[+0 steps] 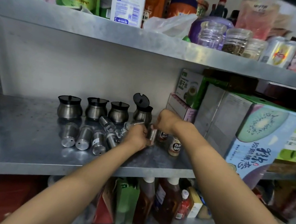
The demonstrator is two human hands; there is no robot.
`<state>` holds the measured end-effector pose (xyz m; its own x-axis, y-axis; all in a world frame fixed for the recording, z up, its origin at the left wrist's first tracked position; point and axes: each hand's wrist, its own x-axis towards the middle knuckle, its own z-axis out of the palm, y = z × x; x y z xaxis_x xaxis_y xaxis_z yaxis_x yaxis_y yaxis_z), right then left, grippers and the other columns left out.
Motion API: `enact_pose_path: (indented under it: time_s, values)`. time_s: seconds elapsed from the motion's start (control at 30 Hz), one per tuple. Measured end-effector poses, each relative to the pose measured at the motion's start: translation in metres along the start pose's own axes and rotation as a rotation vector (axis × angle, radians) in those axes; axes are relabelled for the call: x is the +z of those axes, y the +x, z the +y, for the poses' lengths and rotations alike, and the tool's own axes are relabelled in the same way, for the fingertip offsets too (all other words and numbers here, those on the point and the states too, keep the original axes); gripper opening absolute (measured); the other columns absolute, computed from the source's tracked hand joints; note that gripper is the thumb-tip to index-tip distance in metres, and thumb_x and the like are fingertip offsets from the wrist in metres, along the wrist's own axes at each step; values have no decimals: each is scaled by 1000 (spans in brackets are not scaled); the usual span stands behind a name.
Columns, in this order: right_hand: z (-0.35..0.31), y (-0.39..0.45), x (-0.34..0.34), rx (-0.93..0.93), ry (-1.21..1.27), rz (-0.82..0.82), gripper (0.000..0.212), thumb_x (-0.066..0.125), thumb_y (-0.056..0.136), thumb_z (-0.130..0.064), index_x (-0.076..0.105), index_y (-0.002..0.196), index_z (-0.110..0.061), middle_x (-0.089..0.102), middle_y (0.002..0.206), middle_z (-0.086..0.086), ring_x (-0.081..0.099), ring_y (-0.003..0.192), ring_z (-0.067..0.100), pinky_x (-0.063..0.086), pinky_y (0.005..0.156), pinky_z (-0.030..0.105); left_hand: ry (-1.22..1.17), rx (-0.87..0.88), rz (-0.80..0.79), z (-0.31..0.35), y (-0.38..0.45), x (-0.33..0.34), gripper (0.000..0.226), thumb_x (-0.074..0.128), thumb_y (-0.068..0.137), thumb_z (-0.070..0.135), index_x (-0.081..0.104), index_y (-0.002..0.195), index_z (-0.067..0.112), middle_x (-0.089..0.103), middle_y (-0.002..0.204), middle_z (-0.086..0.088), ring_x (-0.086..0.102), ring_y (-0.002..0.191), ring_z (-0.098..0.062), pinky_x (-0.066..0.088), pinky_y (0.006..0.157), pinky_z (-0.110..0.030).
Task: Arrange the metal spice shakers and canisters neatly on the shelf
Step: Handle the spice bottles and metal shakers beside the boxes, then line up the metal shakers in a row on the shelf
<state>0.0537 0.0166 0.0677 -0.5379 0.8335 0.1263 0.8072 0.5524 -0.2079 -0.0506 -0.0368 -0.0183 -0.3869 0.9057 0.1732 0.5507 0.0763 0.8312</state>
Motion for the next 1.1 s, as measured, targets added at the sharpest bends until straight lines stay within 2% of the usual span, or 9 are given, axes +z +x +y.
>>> enact_pose_path:
  time_s: [0.07,0.1,0.2,0.27,0.5,0.7,0.9,1.03,1.1]
  values:
    - [0,2,2,2,-24,18,33,76,80,-36,49,66,-22,58,80,1,56,73,21,39,64,26,-84,-20,6,0,-2,4,34,75,71,-2,48,69,17,53,67,6,53,67,-14,45,46,-16]
    - [0,2,2,1,-43,24,36,75,80,-38,46,64,-23,56,78,0,54,72,21,38,63,27,-96,-15,13,0,-2,6,32,77,70,0,50,73,15,53,68,7,52,66,-12,44,48,-15]
    - [0,2,2,-10,-98,39,40,72,81,-42,41,64,-24,52,75,0,53,72,23,37,62,28,-66,6,47,-2,-2,13,37,83,65,9,57,91,10,63,83,-7,57,76,-18,48,72,-29]
    - [0,1,1,-5,-103,44,39,71,82,-44,43,65,-22,54,78,1,54,74,24,37,63,28,-35,-6,77,-3,-2,16,35,82,68,15,56,91,11,66,94,-14,62,87,-27,51,80,-35]
    - [5,3,1,-23,-50,16,25,71,83,-30,69,100,-13,69,103,8,64,94,25,52,79,32,59,26,33,-13,6,17,25,73,79,24,62,98,14,69,99,-6,63,92,-24,50,84,-38]
    - [2,6,2,-61,-166,53,23,71,81,-40,57,87,-23,60,89,2,58,80,24,42,66,29,-22,45,-19,-14,9,21,17,63,84,10,65,100,9,70,101,-14,64,97,-31,52,90,-46]
    - [-2,5,4,-71,-231,74,24,68,83,-42,55,82,-22,57,83,3,55,77,25,41,65,31,-70,0,-32,-18,10,19,9,67,81,5,63,87,11,69,94,-23,66,91,-42,55,80,-54]
    - [-2,1,3,-57,-235,67,22,65,85,-41,55,85,-21,56,86,3,54,78,26,40,67,31,-36,-12,-13,-12,4,8,9,61,83,-2,60,88,6,65,92,-23,65,86,-37,56,78,-48]
    - [-3,-2,3,-49,-217,68,23,63,86,-42,53,83,-21,55,86,3,54,79,26,40,67,31,-135,-43,-8,-6,0,-5,14,53,85,-7,58,92,4,57,78,-15,58,76,-28,55,64,-35]
